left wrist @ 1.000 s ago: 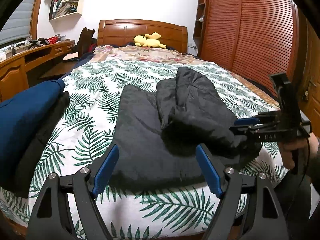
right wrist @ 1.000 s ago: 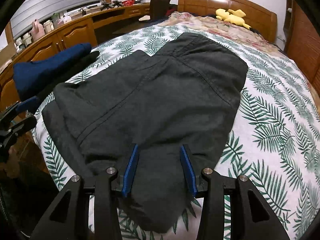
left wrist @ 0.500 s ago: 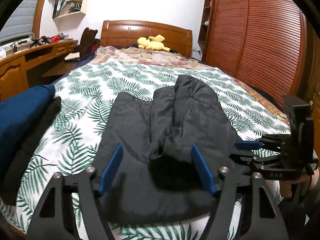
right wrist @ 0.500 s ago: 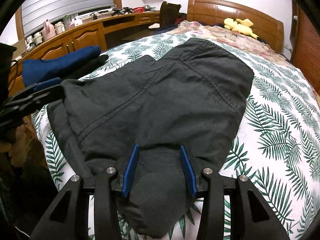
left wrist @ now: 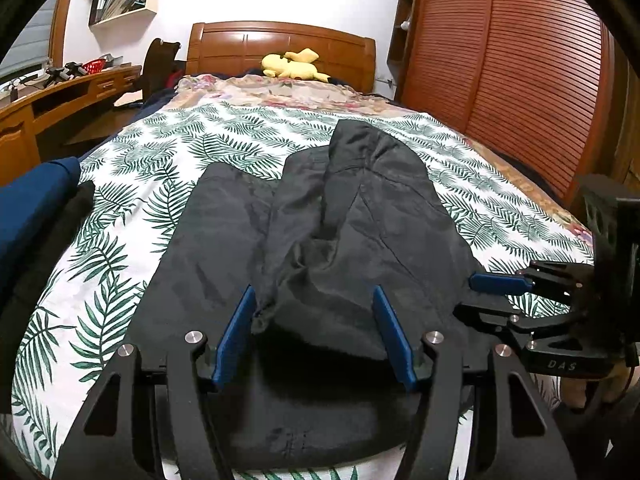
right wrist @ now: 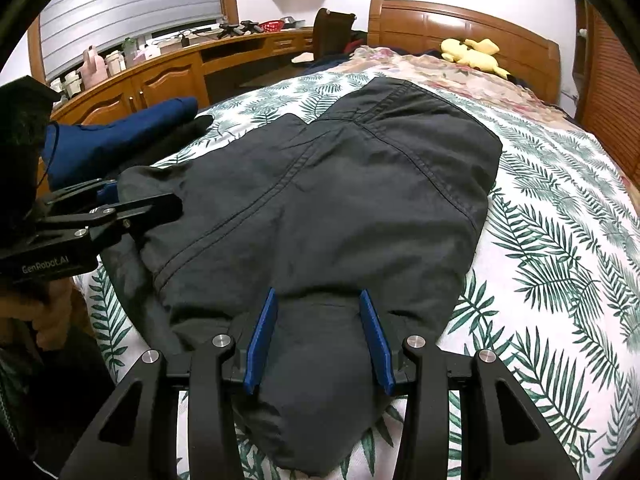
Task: Fold large clothes
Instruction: 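Close the left gripper on the end of the folded jacket, then close the right gripper on the jacket bundle while the left gripper holds it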
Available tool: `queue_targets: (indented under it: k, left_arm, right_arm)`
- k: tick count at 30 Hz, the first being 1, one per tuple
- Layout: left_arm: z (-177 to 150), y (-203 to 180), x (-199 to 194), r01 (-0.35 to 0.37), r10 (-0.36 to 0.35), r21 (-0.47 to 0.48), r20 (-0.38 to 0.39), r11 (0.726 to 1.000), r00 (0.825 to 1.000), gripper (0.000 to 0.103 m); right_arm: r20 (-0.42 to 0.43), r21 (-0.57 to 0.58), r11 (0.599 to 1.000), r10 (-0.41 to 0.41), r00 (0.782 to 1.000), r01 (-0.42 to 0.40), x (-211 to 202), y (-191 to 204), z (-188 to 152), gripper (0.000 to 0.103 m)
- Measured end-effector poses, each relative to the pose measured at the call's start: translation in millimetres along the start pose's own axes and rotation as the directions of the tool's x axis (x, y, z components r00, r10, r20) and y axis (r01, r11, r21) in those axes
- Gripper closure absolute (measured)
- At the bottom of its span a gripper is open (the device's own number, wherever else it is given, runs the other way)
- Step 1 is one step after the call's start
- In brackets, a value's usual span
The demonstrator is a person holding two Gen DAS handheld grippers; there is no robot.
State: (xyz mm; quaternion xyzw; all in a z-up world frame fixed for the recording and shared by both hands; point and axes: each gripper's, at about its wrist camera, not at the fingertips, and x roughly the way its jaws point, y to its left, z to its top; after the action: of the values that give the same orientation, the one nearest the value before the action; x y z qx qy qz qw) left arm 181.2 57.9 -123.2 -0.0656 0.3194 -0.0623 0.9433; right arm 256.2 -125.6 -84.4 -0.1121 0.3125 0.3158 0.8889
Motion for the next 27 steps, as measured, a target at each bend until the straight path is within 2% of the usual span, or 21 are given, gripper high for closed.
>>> queue_targets:
  k: [12, 14, 16, 17, 20, 23, 27]
  left_arm:
    - [-3, 3, 0, 0.009, -0.009, 0.003, -0.011, 1.0, 1.0, 0.042]
    - [-4, 2, 0, 0.019, -0.019, 0.015, -0.011, 1.0, 1.0, 0.061]
    - [-5, 0, -1, 0.023, -0.022, 0.033, -0.009, 0.999, 1.0, 0.086]
    - [-6, -2, -1, 0.026, -0.026, 0.048, -0.003, 0.999, 1.0, 0.09]
    - [-5, -6, -12, 0.028, -0.03, 0.063, 0.038, 0.998, 0.999, 0.094]
    - [1, -4, -32, 0.022, -0.027, 0.052, 0.099, 0.998, 0.995, 0.094]
    - [12, 0, -66, -0.052, 0.039, 0.07, 0.178, 0.996, 0.983, 0.095]
  right_arm:
    - [-0.011, 0.0, 1.0, -0.022, 1.0, 0.022, 0, 4, 2, 0.058]
    - [-0.013, 0.002, 1.0, -0.024, 1.0, 0.024, 0, 4, 3, 0.058]
    - [-0.015, 0.004, 1.0, -0.028, 0.999, 0.028, -1, 4, 4, 0.058]
    - [-0.018, 0.004, 1.0, -0.031, 0.999, 0.031, -1, 4, 5, 0.058]
    - [-0.02, 0.005, 1.0, -0.031, 0.999, 0.031, -8, 4, 11, 0.058]
    - [-0.003, 0.003, 1.0, 0.007, 1.0, -0.007, -22, 4, 16, 0.058]
    - [0.04, -0.033, 0.998, 0.06, 0.997, -0.059, -45, 11, 26, 0.058]
